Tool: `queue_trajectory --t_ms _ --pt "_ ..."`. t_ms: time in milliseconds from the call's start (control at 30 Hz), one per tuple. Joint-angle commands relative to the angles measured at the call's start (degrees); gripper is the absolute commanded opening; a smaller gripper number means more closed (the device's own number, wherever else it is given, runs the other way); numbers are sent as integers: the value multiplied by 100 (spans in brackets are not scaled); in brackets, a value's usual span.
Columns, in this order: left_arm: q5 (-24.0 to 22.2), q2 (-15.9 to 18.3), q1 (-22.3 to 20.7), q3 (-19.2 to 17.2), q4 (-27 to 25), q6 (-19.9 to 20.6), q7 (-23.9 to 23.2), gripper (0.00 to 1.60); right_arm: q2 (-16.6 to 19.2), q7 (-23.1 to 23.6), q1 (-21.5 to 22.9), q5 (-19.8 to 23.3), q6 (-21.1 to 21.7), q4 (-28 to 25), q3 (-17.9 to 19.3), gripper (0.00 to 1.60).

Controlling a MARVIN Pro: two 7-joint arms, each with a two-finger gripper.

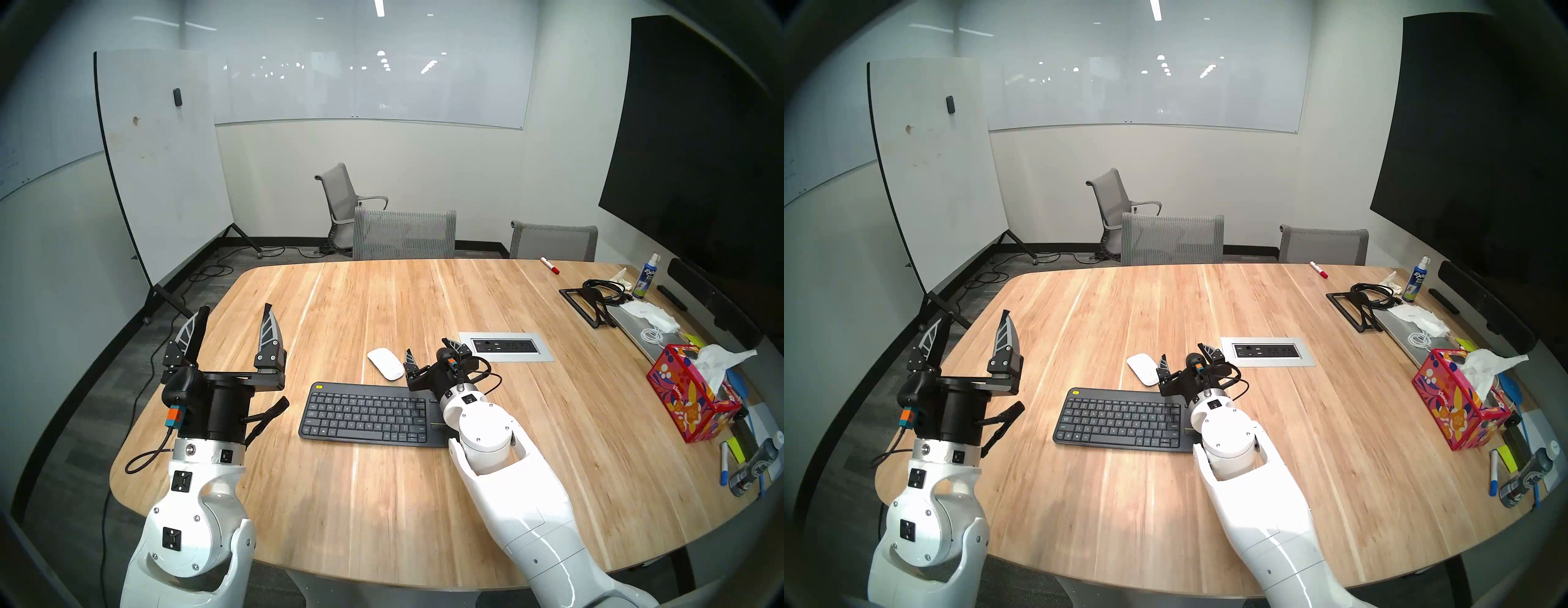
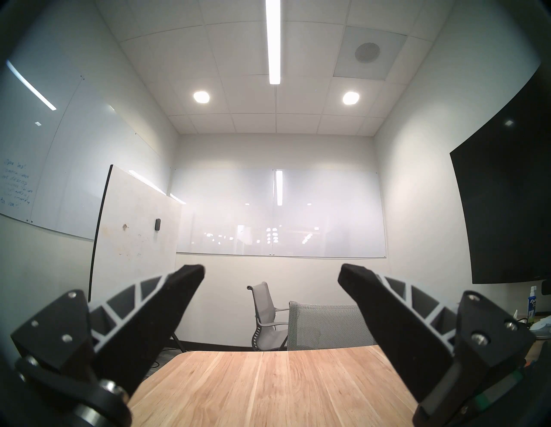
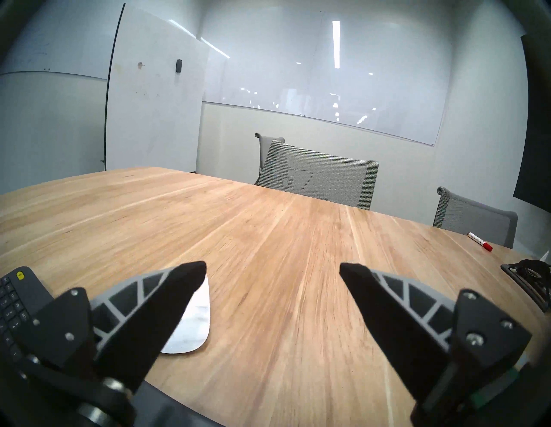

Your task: Put the mouse beside the keyboard

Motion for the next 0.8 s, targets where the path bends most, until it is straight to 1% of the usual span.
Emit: queue_trajectory --t_ms 0,533,667,767 --pt "1 5 -4 0 -102 -8 -5 160 -86 58 225 32 -8 -8 -31 160" --pt "1 5 -3 0 -104 -7 -5 160 0 220 224 87 118 68 8 160" --pt "1 5 -3 0 -104 -6 -5 160 -7 313 283 92 247 142 16 160" --pt "1 5 -3 0 -104 -7 -5 160 -20 347 379 73 245 300 24 160"
